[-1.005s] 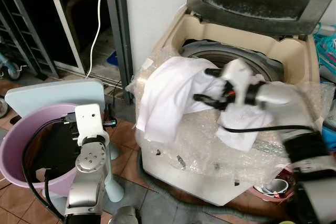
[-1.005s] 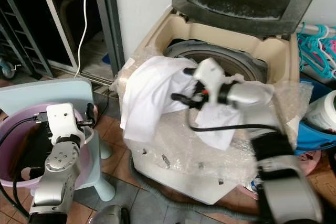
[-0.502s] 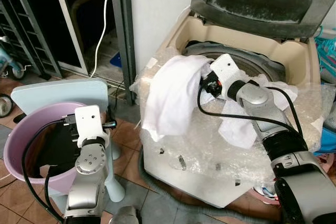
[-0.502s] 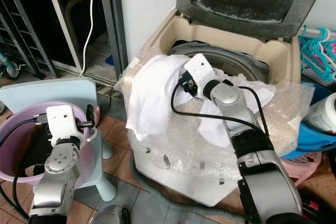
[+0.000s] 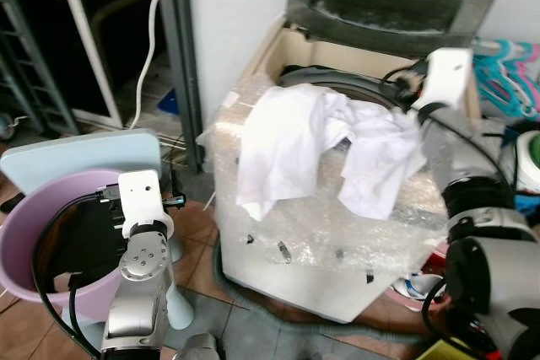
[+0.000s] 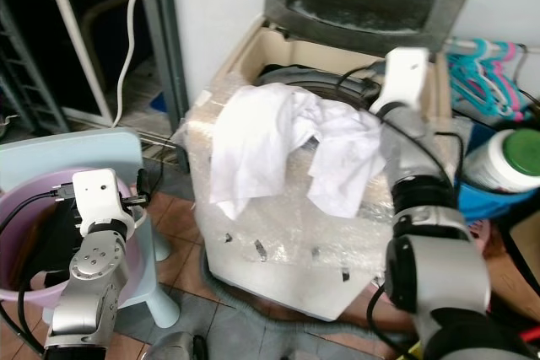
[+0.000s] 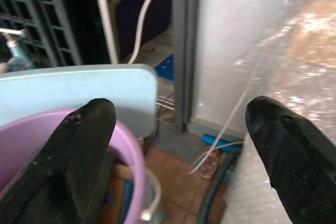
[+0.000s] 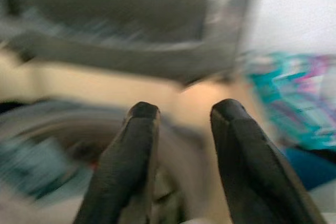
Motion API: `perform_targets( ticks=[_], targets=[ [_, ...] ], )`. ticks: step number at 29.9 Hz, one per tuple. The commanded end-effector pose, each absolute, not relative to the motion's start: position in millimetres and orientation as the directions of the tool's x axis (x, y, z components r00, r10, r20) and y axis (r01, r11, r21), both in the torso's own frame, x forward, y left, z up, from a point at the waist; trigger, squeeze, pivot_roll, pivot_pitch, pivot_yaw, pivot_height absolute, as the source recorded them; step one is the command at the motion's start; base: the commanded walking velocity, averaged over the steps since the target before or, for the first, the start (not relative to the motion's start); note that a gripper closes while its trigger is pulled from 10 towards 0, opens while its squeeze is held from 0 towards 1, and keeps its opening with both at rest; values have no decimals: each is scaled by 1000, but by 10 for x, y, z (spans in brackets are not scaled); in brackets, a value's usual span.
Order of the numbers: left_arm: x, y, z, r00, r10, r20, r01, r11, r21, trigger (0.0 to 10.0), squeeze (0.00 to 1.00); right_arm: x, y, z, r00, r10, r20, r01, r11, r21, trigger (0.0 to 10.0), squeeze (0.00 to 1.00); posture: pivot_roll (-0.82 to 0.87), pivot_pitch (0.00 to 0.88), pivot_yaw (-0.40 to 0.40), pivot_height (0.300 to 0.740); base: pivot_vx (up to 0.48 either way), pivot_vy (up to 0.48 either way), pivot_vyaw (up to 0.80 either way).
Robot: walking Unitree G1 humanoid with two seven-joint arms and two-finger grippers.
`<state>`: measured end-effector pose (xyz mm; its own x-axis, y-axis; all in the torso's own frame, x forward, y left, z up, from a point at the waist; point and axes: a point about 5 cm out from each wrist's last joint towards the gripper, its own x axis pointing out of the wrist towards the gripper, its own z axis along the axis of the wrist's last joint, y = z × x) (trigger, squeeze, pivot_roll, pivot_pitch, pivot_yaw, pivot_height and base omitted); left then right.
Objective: Clothes washing
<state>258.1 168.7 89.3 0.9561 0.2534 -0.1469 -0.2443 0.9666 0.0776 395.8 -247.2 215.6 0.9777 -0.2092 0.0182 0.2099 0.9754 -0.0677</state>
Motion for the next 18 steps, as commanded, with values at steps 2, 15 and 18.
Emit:
perform_targets(
  ticks=[2, 15, 18],
  targets=[
    [2589, 1665, 930, 959, 251, -136, -242, 967, 80, 10000, 0, 3984, -2346, 2167, 999, -36, -5, 35, 989, -145, 6902, 0, 34, 0, -45, 740, 0, 0, 0],
    [2612, 1637, 914, 962, 233, -143, -225, 972, 74, 10000, 0, 3680, -2550, 2078, 875, 439, -206, -483, 821, -305, 10000, 1000, 2, 0, -29, 740, 0, 0, 0],
    [2622, 1634, 918, 963, 231, -141, -222, 972, 74, 10000, 0, 3662, -2532, 2063, 864, 456, -213, -503, 807, -311, 10000, 1000, 6, 0, -30, 740, 0, 0, 0]
  ],
)
